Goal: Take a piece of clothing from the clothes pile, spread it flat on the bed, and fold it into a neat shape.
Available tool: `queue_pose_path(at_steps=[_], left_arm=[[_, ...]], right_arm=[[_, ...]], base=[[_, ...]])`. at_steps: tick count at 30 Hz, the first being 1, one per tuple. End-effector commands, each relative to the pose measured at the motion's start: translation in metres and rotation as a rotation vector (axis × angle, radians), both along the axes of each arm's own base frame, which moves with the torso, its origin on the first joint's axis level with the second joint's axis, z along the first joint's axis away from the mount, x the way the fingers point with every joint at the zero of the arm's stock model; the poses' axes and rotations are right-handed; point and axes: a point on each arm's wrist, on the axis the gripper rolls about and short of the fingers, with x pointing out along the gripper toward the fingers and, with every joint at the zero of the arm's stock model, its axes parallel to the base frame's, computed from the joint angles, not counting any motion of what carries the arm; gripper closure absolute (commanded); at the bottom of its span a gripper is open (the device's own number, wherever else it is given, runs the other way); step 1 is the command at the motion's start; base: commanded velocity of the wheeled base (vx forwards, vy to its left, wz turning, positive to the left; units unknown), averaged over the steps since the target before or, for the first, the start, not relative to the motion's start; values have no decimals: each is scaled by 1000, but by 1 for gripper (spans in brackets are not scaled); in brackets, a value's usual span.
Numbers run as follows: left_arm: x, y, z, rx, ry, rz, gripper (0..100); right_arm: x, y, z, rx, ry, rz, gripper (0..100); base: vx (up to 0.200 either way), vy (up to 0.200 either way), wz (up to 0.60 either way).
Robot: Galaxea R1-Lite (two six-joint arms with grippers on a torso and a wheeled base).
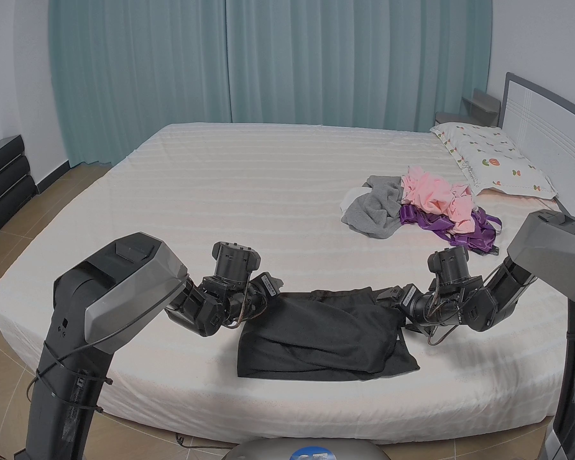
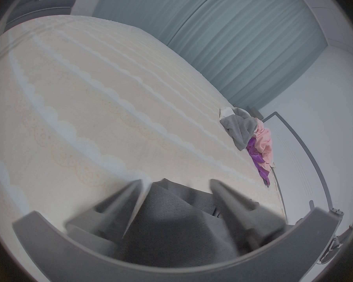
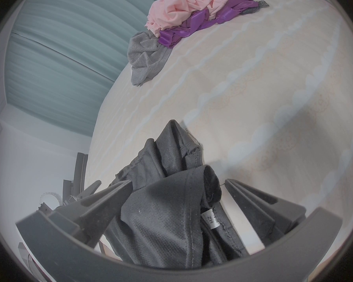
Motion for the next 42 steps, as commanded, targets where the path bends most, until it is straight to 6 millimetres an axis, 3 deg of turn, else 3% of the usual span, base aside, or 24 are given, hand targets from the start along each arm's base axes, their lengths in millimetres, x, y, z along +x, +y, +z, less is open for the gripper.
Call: queue_pose_path(at_steps=[1, 2, 7, 24, 32, 37, 38, 42], left_arm=[[1, 1, -7, 6, 11, 6, 100], [1, 1, -7, 8, 11, 10, 100], [2, 4, -5, 30, -6, 54, 100], [2, 19, -4, 85, -20, 159, 100], [1, 19, -5, 89, -13, 158, 100], [1, 19, -8, 88, -7, 157, 100], [1, 19, -8, 87, -7, 158, 0], [1, 19, -6, 83, -9, 161, 0]], right_arm=[[5, 1, -5, 0, -9, -2, 0], [7, 0, -7, -1, -7, -4, 100], [10, 0, -9, -14, -19, -17, 100], [28, -1, 32, 0, -222, -58, 100], [44, 10, 26, -38, -264, -4, 100], [46, 19, 4, -55, -228, 13, 100], [45, 20, 2, -55, -223, 16, 0], [41, 15, 9, -38, -226, 6, 0]], base=[[0, 0, 0], [0, 0, 0], [0, 0, 0], [0, 0, 0], [0, 0, 0], [0, 0, 0], [0, 0, 0], [0, 0, 0]])
